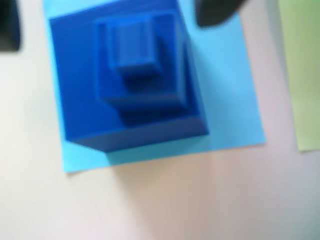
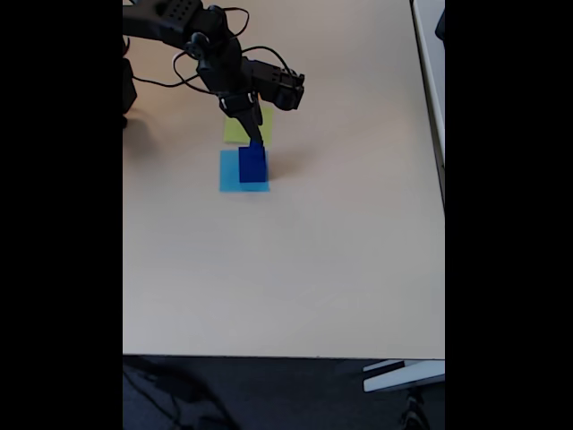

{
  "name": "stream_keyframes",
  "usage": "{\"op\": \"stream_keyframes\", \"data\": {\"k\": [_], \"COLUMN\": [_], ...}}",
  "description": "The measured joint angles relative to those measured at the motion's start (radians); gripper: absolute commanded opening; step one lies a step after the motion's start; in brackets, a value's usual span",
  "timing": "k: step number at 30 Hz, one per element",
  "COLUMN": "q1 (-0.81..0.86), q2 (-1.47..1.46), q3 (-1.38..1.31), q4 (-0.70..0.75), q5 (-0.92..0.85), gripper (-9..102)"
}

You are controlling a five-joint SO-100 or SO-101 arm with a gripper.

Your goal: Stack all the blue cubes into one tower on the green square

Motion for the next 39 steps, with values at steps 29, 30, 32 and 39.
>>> {"op": "stream_keyframes", "data": {"k": [29, 30, 32, 39], "q1": [0.000, 0.002, 0.002, 0.002], "q2": [0.000, 0.000, 0.000, -0.008], "q3": [0.095, 0.097, 0.103, 0.135], "q4": [-0.086, -0.089, -0.098, -0.140], "q5": [0.012, 0.012, 0.009, 0.009], "gripper": [18, 17, 17, 17]}}
